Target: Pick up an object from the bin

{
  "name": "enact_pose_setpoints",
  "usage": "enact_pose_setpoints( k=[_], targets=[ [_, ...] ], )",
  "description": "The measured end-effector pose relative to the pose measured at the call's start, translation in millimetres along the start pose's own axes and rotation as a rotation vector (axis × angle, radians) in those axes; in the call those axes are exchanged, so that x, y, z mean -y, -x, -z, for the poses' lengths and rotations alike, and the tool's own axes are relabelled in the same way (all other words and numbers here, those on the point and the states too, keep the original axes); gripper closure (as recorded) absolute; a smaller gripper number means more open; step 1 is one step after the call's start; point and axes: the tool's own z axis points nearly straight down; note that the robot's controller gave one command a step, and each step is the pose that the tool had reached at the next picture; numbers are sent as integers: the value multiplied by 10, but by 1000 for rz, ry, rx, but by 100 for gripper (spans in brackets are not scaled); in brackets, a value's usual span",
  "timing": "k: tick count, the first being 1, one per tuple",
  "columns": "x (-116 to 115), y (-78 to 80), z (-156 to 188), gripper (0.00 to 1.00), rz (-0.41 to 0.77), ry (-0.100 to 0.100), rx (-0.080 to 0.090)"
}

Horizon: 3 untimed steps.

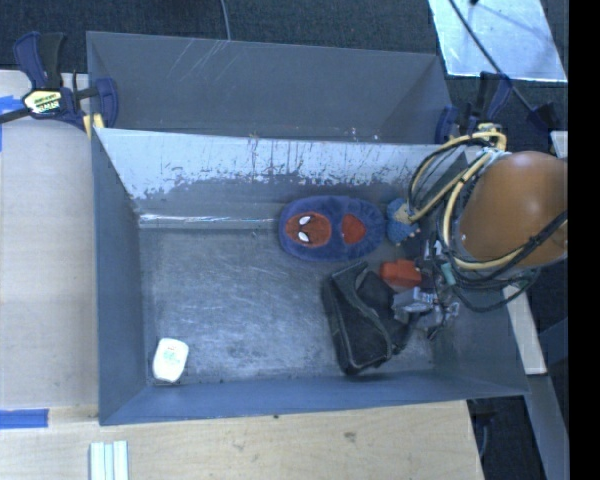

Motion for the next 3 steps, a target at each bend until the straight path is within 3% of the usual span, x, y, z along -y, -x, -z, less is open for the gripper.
enact_pose_setpoints(
  k=[1, 2, 3],
  targets=[
    [27, 21, 802, 100, -1, -6, 0],
    [36, 24, 807, 100, -3, 0, -1],
    [48, 33, 1121, 100, -4, -2, -2]
  ],
)
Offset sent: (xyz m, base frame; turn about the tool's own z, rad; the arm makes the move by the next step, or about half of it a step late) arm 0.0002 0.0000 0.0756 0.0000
